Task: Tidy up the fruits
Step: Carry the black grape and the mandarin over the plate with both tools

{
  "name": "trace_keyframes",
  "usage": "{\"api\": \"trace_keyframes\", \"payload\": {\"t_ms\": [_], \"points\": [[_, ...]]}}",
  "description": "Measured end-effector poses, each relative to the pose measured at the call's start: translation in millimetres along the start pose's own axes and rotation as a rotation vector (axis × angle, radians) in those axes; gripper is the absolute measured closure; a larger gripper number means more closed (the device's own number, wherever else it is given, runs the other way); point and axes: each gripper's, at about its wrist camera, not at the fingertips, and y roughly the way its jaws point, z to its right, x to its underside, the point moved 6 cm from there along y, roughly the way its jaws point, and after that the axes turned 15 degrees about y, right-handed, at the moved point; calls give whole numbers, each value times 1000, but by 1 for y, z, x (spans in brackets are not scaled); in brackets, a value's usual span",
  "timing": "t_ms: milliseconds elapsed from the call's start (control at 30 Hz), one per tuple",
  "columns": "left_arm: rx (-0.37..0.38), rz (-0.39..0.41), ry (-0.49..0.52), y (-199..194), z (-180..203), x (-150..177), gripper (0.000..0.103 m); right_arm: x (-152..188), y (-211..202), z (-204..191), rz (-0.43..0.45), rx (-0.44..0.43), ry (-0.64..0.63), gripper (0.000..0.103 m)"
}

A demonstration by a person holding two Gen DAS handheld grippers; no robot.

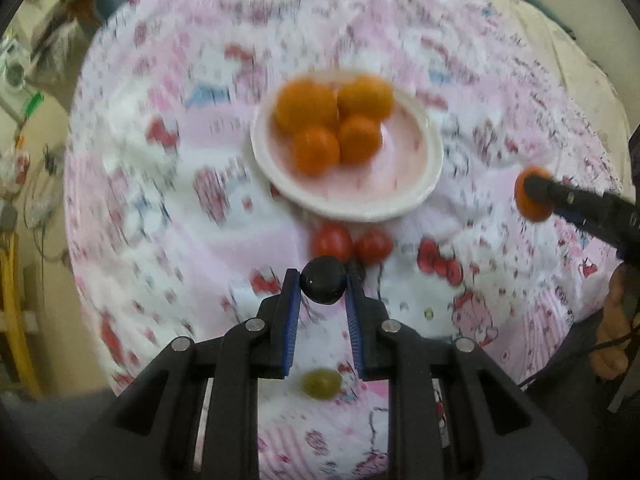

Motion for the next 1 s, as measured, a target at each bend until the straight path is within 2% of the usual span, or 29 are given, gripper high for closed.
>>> {"api": "trace_keyframes", "payload": {"t_ms": [133,333,567,700,867,1000], "points": [[-15,39,26,-6,-14,-23,84,-4,-3,-6,6,-15,-11,59],[-56,59,59,17,-15,-61,84,-20,0,-21,10,-25,-59,59],[-57,19,29,55,-37,-81,84,-43,15,-32,-18,-17,-102,59],[-50,-16,27,75,-42,-88,84,-55,37,-36,-47,19,-136,59],[-48,-40,28,92,-45,-95,84,-64,60,-37,-86,24,-137,59],[-18,-63,2,102,-48,-95,84,-65,82,-41,-117,35,-151,59]]}}
